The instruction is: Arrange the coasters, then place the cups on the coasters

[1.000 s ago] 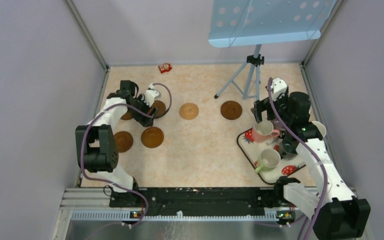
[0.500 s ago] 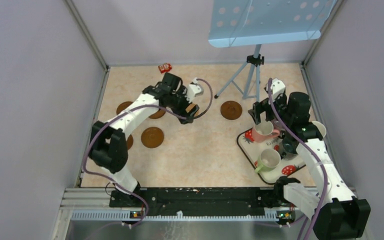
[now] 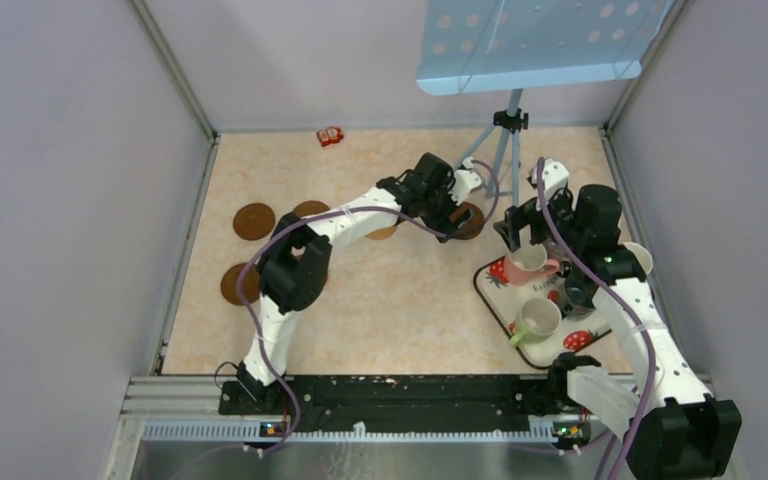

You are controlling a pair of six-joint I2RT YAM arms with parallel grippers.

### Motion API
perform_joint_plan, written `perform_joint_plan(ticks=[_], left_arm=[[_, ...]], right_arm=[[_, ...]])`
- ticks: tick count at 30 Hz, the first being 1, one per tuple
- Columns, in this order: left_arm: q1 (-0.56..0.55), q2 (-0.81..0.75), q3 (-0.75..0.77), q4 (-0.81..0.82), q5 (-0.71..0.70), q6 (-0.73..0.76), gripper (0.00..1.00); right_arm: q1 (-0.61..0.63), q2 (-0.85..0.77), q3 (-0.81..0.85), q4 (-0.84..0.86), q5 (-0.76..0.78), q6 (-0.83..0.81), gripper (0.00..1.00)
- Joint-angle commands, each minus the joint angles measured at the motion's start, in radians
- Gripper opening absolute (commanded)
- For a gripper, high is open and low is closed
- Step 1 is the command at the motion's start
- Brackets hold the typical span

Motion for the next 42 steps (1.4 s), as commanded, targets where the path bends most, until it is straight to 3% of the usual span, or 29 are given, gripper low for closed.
perform_joint_plan(ticks=[1, 8, 18, 24, 34, 42], left_arm=[[0.008, 0.054, 0.079, 0.154, -0.121, -0.141, 0.91], [-0.011, 0.141, 0.118, 0.241, -0.166, -0.179, 0.84], [-0.014, 0.279, 0.213, 0.228, -0.168, -0.151, 0.83], [-0.015, 0.291, 0.205, 0.164, -0.092, -0.151, 0.71], [-0.015, 0.138, -0.02, 0.007, 0.02, -0.072, 0.6], [-0.017, -0.06, -0.346, -0.052, 0.076, 0.092, 0.57]], right_arm=[[-0.006, -0.019, 0.023, 0.005, -0.025, 0.012, 0.98], [-0.006, -0.017, 0.021, 0.004, -0.025, 0.016, 0.98], [-0.004, -0.011, 0.023, 0.004, -0.017, 0.011, 0.98], [-0.003, -0.011, 0.023, 0.001, -0.012, 0.005, 0.98], [-0.002, -0.011, 0.021, 0.001, -0.009, -0.001, 0.98], [-0.003, -0.009, 0.019, 0.001, -0.019, -0.002, 0.98]])
